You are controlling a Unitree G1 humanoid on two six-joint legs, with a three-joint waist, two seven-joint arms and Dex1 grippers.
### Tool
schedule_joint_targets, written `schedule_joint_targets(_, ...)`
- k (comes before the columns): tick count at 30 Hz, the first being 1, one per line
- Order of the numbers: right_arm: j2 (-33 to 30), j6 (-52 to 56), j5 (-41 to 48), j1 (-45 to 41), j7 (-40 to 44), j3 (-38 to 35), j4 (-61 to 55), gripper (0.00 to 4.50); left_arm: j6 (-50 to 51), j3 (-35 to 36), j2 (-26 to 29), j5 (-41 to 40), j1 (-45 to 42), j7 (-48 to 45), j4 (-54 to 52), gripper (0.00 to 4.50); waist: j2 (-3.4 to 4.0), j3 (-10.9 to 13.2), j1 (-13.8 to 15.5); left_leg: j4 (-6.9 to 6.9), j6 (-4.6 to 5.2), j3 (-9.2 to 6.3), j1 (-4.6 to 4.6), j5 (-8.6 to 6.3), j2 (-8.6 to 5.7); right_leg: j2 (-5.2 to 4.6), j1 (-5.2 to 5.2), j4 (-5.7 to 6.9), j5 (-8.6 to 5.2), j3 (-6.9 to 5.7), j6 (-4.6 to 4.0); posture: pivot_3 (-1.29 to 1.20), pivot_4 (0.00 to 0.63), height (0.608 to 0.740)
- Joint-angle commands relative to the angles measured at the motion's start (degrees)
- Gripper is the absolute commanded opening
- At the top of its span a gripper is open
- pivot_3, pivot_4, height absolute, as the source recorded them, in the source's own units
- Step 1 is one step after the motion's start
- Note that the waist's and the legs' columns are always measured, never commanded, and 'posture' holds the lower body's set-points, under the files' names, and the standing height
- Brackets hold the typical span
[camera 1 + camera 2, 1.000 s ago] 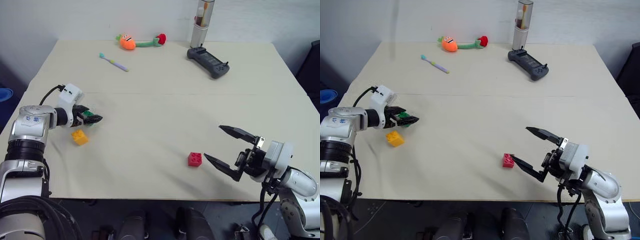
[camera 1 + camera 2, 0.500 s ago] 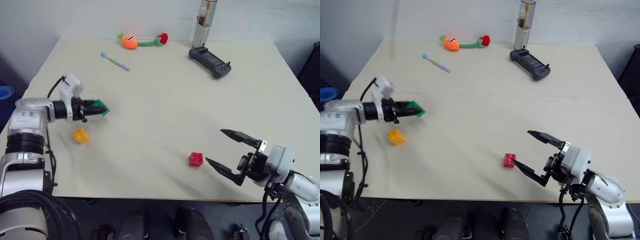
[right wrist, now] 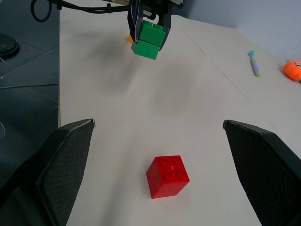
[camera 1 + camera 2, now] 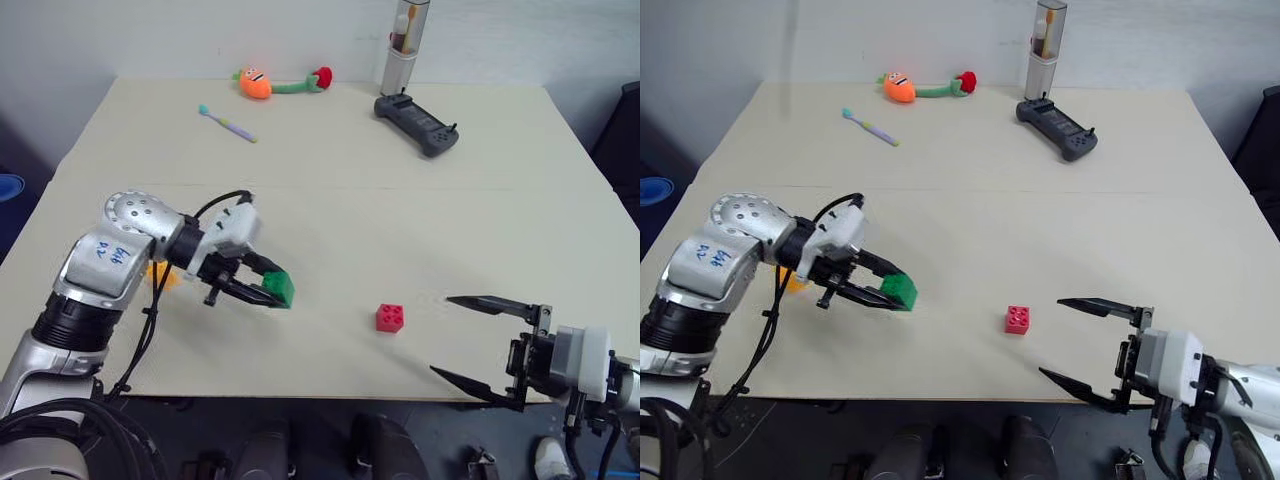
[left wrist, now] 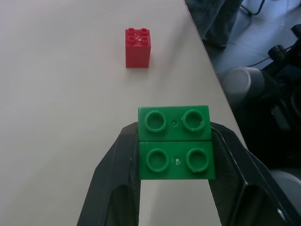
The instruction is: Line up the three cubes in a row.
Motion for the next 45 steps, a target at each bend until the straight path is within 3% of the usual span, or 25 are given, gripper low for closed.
schedule_joint_targets(1, 1.3, 0.7, 1.7, 2.4, -2.1, -1.4, -5.0, 4.50, 3.8, -3.4, -0.3, 0.8, 3.8, 4.2, -10.0, 1.50, 0.00, 0.0, 0.0, -0.01, 0.00, 0.00, 0.01, 0.00, -0.01, 0.00, 0.01, 0.00, 0.00, 0.01, 0.00, 0.00, 0.150, 0.740)
schedule_joint_targets(7, 2.7, 2.2, 1.2, 3.1, -5.1, 0.9, -7.1, 4.50, 4.6, -9.9, -3.8, 8.8, 8.3, 15.3, -15.1, 1.50, 0.00, 0.0, 0.1, 0.08, 0.02, 0.00, 0.04, -0.01, -0.01, -0.01, 0.04, -0.02, 0.00, 0.08, 0.00, 0.00, 0.150, 0.740)
schedule_joint_targets(14, 3.3, 3.5, 1.3, 3.7, -7.2, 1.6, -8.6, 4.50, 3.2, -14.3, -8.3, 14.8, 6.6, 21.3, -11.6, 1.50, 0.00, 0.0, 0.3, 0.08, 0.04, -0.01, 0.02, -0.02, -0.01, -0.03, 0.01, -0.03, 0.00, 0.07, 0.00, 0.00, 0.150, 0.740)
schedule_joint_targets(19, 3.7, 3.9, 1.1, 4.2, -8.2, 2.2, -9.2, 4.50, 2.4, -16.0, -11.7, 16.8, 4.4, 22.2, -8.1, 1.50, 0.00, 0.0, 0.3, 0.11, 0.08, -0.01, -0.01, -0.04, -0.03, -0.03, 0.01, -0.01, 0.00, 0.05, 0.00, 0.00, 0.150, 0.740)
schedule_joint_targets(32, 3.1, 7.9, 2.3, 2.3, -11.2, 2.4, -10.5, 4.50, 3.7, -16.1, -12.6, 16.5, 3.1, 19.8, -5.0, 1.50, 0.01, 0.0, 0.2, 0.29, 0.11, -0.02, -0.02, -0.06, -0.02, -0.05, 0.02, 0.00, 0.00, 0.04, 0.00, 0.00, 0.150, 0.740)
schedule_joint_targets(40, 3.5, 8.9, 2.1, 0.9, -11.2, 2.9, -9.7, 4.50, 5.1, -8.8, -11.6, 11.4, 3.0, 18.9, -7.4, 3.98, 0.01, 0.0, 0.2, 0.35, 0.11, -0.04, -0.05, -0.07, -0.01, -0.05, 0.02, 0.01, 0.00, 0.03, 0.00, 0.00, 0.150, 0.740)
schedule_joint_targets(42, 3.7, 8.7, 2.1, 0.9, -10.8, 2.8, -9.3, 4.50, 5.4, -6.0, -9.1, 8.5, 3.9, 16.4, -9.0, 3.98, 0.01, 0.0, 0.1, 0.35, 0.10, -0.04, -0.07, -0.07, 0.01, -0.04, 0.01, 0.03, 0.00, 0.03, 0.00, 0.00, 0.150, 0.740)
schedule_joint_targets(45, 3.8, 8.2, 2.4, 0.8, -9.7, 2.8, -8.3, 4.50, 3.3, 0.8, -1.1, 6.2, 7.5, 12.7, -8.8, 3.98, 0.02, 0.0, -0.4, 0.34, 0.06, -0.02, -0.04, -0.10, 0.06, 0.00, 0.00, 0.05, 0.00, 0.04, 0.00, 0.00, 0.150, 0.740)
